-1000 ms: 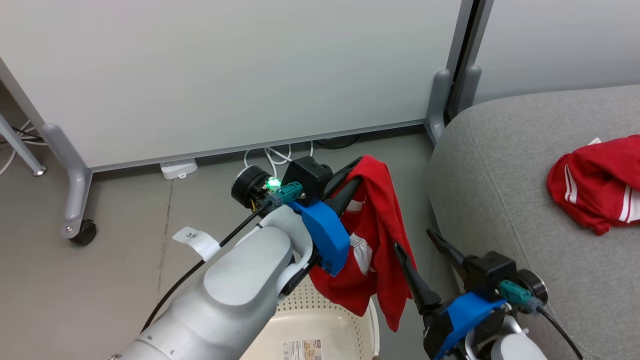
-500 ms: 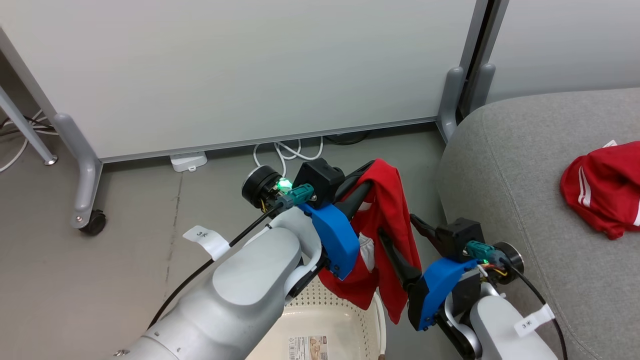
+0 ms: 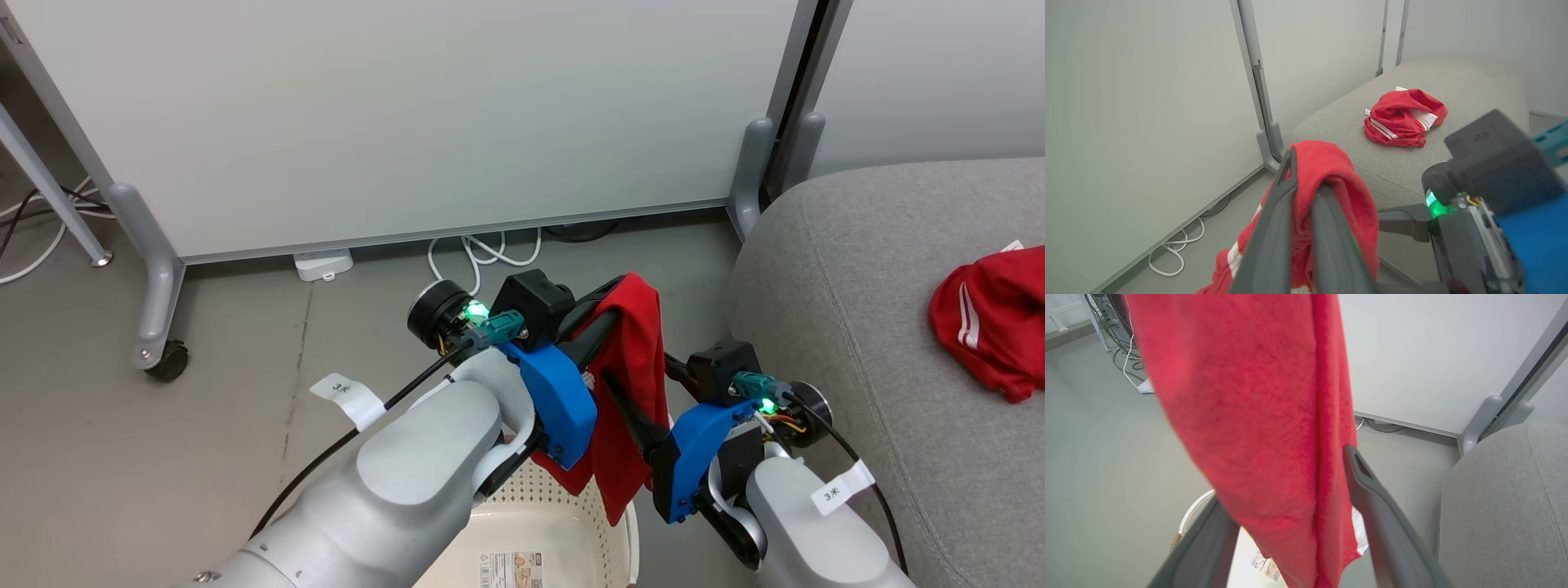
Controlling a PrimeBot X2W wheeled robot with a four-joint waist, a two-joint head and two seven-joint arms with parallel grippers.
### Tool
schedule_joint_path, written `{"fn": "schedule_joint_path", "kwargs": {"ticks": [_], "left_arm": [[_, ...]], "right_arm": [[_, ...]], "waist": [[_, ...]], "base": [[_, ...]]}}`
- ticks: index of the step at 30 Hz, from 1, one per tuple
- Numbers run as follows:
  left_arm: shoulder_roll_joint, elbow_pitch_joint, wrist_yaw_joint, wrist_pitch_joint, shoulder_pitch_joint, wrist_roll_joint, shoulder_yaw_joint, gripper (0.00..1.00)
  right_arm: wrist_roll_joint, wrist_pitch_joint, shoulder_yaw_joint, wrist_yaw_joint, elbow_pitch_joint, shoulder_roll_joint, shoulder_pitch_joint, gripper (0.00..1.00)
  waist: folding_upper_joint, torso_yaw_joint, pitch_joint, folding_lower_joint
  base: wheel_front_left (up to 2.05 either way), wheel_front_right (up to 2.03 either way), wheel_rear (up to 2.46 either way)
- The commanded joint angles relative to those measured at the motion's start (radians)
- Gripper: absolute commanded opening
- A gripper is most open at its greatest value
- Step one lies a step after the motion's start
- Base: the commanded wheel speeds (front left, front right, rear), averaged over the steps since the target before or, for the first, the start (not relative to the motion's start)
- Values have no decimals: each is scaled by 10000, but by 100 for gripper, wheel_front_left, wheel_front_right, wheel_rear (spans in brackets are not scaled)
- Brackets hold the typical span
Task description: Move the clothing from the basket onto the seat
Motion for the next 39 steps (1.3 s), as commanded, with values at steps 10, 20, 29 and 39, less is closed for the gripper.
{"fn": "schedule_joint_path", "kwargs": {"ticks": [10,20,29,39], "left_arm": [[50,104,-5,-162,-213,-207,-183,0],[30,264,-5,-281,-282,-327,-203,0],[7,401,6,-349,-186,-361,-264,67],[-2,518,149,-364,142,-492,-244,100]], "right_arm": [[530,-642,474,5,902,-5,-621,0],[905,-1064,813,5,1404,-5,-888,0],[1057,-1338,793,5,1777,-5,-1027,0],[1190,-1552,646,5,2012,-5,-1161,0]], "waist": [[0,3,-74,-1],[0,-86,-111,-1],[0,-84,-158,-1],[0,-45,-174,-1]], "base": [[0,0,0],[0,0,0],[0,0,0],[0,0,0]]}}
